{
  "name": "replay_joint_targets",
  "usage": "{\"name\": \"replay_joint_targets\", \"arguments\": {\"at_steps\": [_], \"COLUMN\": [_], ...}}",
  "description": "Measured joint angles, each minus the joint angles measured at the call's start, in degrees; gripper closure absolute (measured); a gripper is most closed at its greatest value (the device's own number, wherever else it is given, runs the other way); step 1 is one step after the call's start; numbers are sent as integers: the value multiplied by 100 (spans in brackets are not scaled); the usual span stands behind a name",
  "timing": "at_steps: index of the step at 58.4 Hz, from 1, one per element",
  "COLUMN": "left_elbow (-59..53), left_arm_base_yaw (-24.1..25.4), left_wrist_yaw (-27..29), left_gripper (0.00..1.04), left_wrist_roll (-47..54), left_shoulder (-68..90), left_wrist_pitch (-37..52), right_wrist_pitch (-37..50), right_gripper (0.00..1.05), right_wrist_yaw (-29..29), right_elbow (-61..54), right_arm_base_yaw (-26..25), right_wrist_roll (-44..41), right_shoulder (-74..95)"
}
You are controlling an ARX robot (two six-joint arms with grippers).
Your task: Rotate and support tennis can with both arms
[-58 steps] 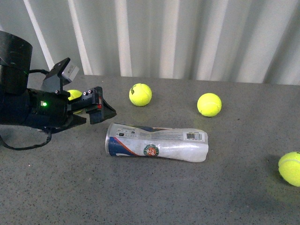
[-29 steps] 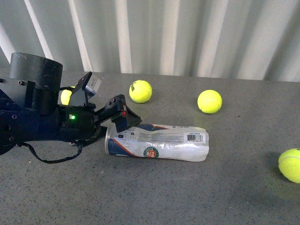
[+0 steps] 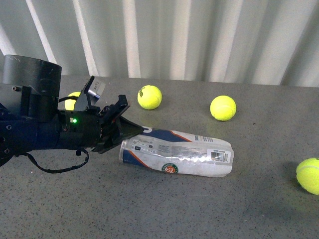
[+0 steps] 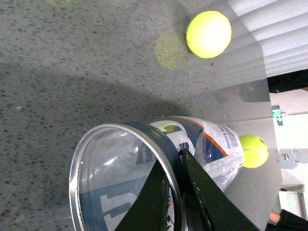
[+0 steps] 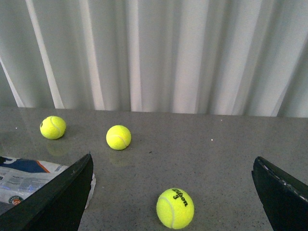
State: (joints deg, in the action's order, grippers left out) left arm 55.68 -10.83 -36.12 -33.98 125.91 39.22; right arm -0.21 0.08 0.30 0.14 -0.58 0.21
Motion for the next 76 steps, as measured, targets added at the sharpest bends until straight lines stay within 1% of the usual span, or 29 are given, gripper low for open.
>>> {"name": "replay_joint_targets", "arguments": {"at_steps": [6, 9, 11, 12, 15, 16, 21, 22, 29, 32, 34, 39, 44, 47, 52, 66, 76], "left_elbow": [-35, -50, -50, -46, 46, 74, 627, 713, 1932, 2280, 2559, 2938, 3158, 3261, 3379, 3650, 3764], "left_arm_base_yaw": [0, 15, 52, 61, 142, 157, 341, 356, 415, 382, 310, 105, -136, -284, -507, -1001, -1158], "left_wrist_yaw": [-155, -387, -605, -643, -857, -883, -911, -898, -343, -131, 157, 813, 1226, 1381, 1532, 1655, 1759], "left_gripper": [100, 100, 101, 101, 101, 101, 101, 101, 101, 101, 101, 101, 101, 101, 101, 101, 101], "left_wrist_roll": [90, 407, 841, 918, 1495, 1545, 2721, 2850, 4728, 5434, 6087, 7265, 8371, 8789, 9193, 9296, 9291], "left_shoulder": [-245, -509, -848, -909, -1333, -1403, -2100, -2162, -2686, -2743, -2769, -2734, -2590, -2465, -2251, -1687, -1377], "left_wrist_pitch": [-212, -579, -1082, -1174, -1827, -1943, -3265, -3410, -5394, -5998, -6566, -7521, -8242, -8540, -8673, -8555, -8454], "right_wrist_pitch": [0, 0, 0, 0, 0, 0, 0, 0, 0, 0, 0, 0, 0, 0, 0, 0, 0], "right_gripper": [7, 7, 7, 7, 7, 7, 7, 7, 7, 7, 7, 7, 7, 7, 7, 7, 7], "right_wrist_yaw": [2, 2, 0, 0, 0, 0, 0, 2, 0, 0, 0, 0, 2, 0, 0, 0, 0], "right_elbow": [0, 0, 0, 0, 0, 0, 0, 0, 0, 0, 0, 0, 0, 0, 0, 0, 0], "right_arm_base_yaw": [0, 0, 0, 0, 0, 0, 0, 0, 0, 0, 0, 0, 0, 0, 0, 0, 0], "right_wrist_roll": [0, 0, 0, 0, 0, 0, 0, 0, 0, 0, 0, 0, 0, 0, 0, 0, 0], "right_shoulder": [0, 0, 0, 0, 0, 0, 0, 0, 0, 0, 0, 0, 0, 0, 0, 0, 0]}}
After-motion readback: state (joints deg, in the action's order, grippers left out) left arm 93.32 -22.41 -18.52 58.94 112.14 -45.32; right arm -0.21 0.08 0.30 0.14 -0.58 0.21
